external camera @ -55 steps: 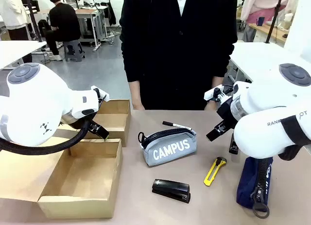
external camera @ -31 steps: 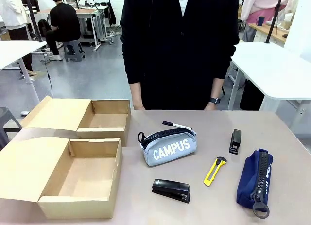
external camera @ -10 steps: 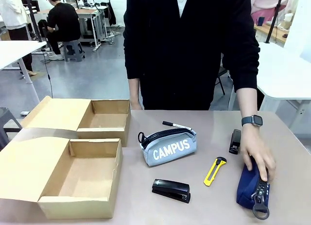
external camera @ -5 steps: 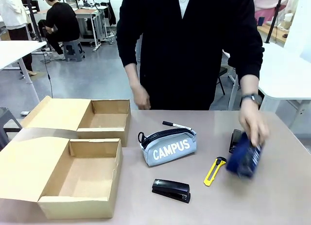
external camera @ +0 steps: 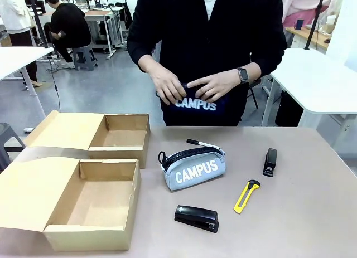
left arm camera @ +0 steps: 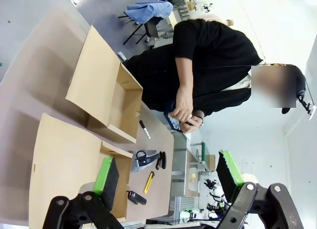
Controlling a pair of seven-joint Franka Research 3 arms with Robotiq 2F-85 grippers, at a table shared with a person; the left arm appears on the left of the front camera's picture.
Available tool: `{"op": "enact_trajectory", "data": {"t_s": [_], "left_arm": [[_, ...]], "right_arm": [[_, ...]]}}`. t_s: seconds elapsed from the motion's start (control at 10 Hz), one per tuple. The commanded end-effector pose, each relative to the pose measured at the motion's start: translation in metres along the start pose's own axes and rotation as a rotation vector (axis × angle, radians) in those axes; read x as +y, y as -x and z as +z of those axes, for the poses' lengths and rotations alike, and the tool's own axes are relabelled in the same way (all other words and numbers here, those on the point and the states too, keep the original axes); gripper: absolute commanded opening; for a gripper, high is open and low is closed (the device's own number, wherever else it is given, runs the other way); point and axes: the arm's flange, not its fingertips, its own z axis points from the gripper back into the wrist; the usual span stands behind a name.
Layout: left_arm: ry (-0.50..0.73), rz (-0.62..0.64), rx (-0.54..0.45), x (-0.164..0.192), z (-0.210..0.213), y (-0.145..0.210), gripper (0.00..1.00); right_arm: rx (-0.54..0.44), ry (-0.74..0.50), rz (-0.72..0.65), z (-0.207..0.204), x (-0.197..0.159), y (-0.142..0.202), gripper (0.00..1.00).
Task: Place items inside the box.
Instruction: Pick up a Pencil pouch or Stapler and place it inside the Mailer Box closest to the robot.
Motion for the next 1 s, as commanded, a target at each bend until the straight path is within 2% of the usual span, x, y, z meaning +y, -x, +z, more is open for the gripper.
{"op": "enact_trajectory", "data": {"t_s": [0.0, 0.1, 0.2, 0.4, 0.6, 0.7, 0.8, 0.9], "left_arm": [[0.024, -0.018, -0.007, 0.000, -0.001, -0.001, 1.00], [0.024, -0.018, -0.007, 0.000, -0.001, -0.001, 1.00], [0.024, -0.018, -0.007, 0.000, -0.001, -0.001, 1.00], [0.024, -0.018, -0.007, 0.000, -0.001, -0.001, 1.00], [0.024, -0.018, -0.007, 0.000, -0.001, -0.001, 1.00], [0.024, -0.018, -0.007, 0.000, -0.001, -0.001, 1.00], [0.024, -0.018, -0.007, 0.000, -0.001, -0.001, 1.00], [0.024, -0.018, -0.007, 0.000, -0.001, -0.001, 1.00]], "right_arm": [[0.026, 0.221, -0.003, -0.073, 0.030, 0.005, 1.00], [0.049, 0.370, -0.019, -0.124, 0.044, -0.004, 1.00], [0.127, 0.457, 0.009, -0.179, 0.053, -0.013, 1.00], [0.226, 0.583, 0.025, -0.266, 0.056, -0.026, 1.00], [0.265, 0.692, 0.042, -0.346, 0.055, -0.029, 1.00], [0.228, 0.751, 0.044, -0.370, 0.055, -0.026, 1.00], [0.251, 0.638, 0.054, -0.334, 0.058, -0.006, 1.00], [0.251, 0.638, 0.054, -0.334, 0.058, -0.006, 1.00]]}}
